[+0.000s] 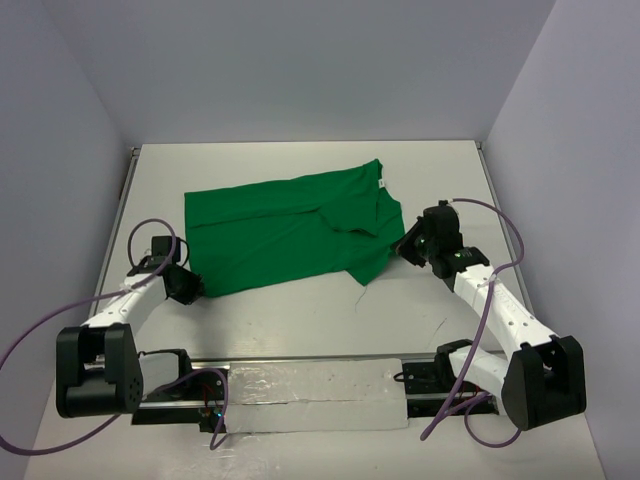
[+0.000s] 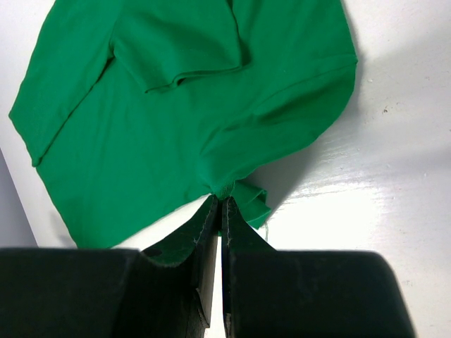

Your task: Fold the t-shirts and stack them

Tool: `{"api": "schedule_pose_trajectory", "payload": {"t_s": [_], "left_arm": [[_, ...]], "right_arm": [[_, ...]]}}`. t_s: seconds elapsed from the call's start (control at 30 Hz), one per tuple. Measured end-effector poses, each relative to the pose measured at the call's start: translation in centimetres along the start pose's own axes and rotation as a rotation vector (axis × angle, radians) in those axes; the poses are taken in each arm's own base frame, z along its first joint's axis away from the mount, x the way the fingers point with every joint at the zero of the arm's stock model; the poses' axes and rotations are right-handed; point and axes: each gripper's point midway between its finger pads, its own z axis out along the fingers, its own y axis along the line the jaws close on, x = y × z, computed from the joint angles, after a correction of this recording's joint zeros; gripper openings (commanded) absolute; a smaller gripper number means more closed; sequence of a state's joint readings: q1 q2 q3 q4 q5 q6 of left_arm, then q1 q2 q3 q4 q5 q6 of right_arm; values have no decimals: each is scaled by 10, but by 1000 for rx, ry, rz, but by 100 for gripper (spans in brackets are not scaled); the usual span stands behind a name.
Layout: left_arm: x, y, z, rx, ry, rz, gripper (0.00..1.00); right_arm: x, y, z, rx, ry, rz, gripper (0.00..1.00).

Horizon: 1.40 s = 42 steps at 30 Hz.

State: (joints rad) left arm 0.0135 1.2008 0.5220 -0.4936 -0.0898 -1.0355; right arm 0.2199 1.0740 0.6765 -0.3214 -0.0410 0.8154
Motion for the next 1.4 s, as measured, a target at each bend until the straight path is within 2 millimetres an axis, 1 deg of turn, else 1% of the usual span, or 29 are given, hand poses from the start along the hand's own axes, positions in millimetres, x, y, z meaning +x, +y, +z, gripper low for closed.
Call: {"api": "schedule_pose_trajectory", "payload": {"t_s": [0.4, 0.5, 0.63, 0.7, 0.8, 0.93, 1.03, 1.23, 1.4], "left_arm": [[-9, -12, -20, 59, -36, 1, 10], [-13, -17, -24, 67, -41, 2, 10], [-20, -28, -28, 73, -46, 9, 10], [-28, -38, -31, 75, -51, 15, 10], [-43, -61, -37, 101, -75, 18, 10], [-60, -84, -42, 126, -103, 25, 10], [-67, -93, -38, 116, -105, 33, 10], [-78, -99, -20, 68, -88, 32, 10], [-89, -108, -5, 45, -81, 33, 10]], "right_arm": [[0, 0, 1, 3, 2, 0, 9], [-5, 4, 1, 2, -3, -2, 9], [-20, 20, 1, -14, -26, -4, 9], [-32, 32, 4, -27, -41, -5, 9], [-48, 47, 11, -39, -61, -5, 9], [-60, 55, 25, -32, -66, -2, 9], [-67, 58, 35, -20, -64, 3, 9], [-90, 76, 61, -15, -71, 0, 9], [-101, 83, 82, -4, -66, -7, 9]]}}
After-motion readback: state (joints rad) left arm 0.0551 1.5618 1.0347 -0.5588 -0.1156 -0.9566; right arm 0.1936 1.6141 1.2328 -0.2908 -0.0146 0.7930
